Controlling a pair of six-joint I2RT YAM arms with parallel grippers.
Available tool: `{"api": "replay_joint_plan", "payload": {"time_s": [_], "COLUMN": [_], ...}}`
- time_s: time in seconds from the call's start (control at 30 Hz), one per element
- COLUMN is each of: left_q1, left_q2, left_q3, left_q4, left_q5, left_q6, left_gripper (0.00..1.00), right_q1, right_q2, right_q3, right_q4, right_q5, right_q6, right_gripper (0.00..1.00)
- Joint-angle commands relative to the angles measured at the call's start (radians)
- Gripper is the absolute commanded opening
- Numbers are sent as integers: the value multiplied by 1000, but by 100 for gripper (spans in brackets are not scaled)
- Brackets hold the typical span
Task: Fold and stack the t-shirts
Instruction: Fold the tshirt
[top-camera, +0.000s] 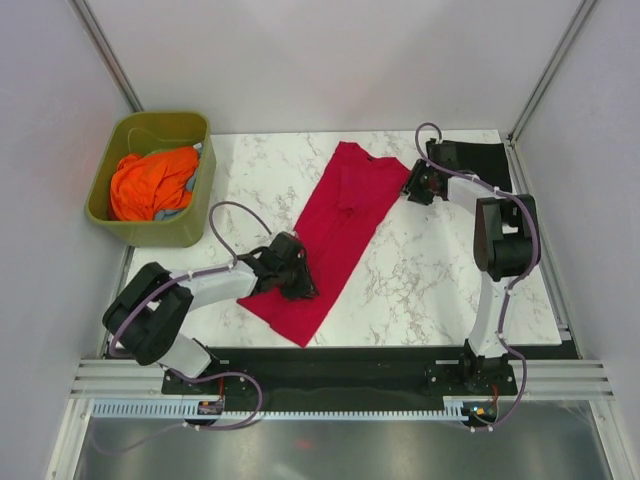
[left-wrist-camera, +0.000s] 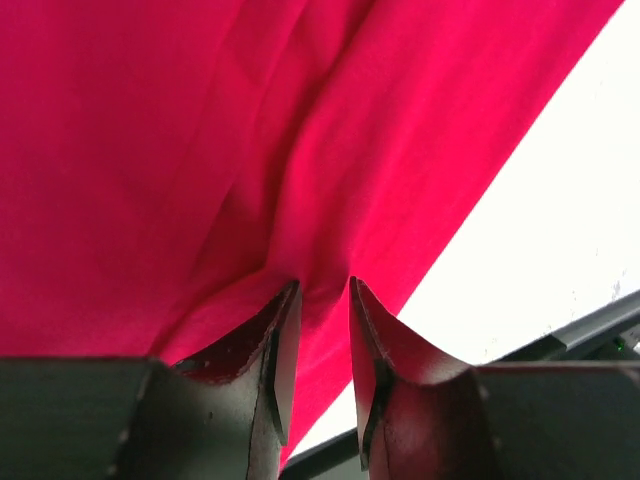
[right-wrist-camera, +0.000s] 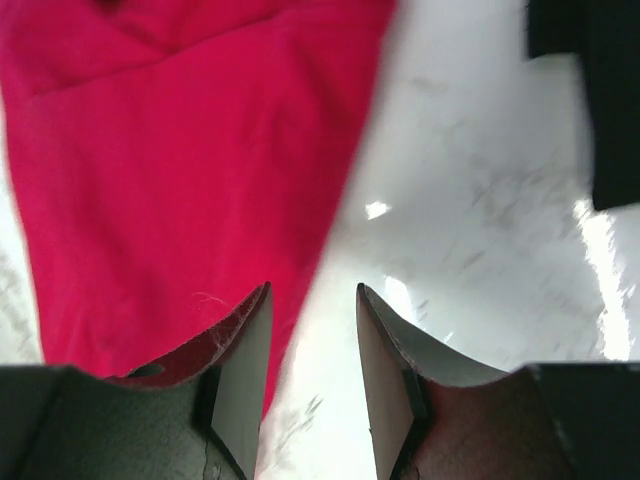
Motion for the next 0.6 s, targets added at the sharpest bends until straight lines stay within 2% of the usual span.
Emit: {"api": "replay_joint_plan", "payload": {"time_s": [0.0, 0.2, 0.43, 0.53, 0.57], "left_q1": [-115, -252, -284, -283, -283], "left_q2": [3, -3, -11, -17, -19], "left_q3": [-64, -21, 138, 209, 252], "left_q4": [-57, -172, -296, -336, -348], "left_q5": [-63, -145, -202, -231, -241], "left_q6": [-133, -239, -212, -167, -153], "left_gripper": [35, 37, 40, 40, 41], "right_q1": [-45, -91, -91, -91, -91], "right_q2": [88, 227, 332, 341, 345], "right_q3": [72, 153, 251, 256, 262], "right_q4": [51, 123, 154, 169, 169], "right_q5": [-40, -126, -195, -192, -189], "right_q6": [-35, -42, -11, -3, -3], "right_gripper": [48, 48, 46, 41, 31]}}
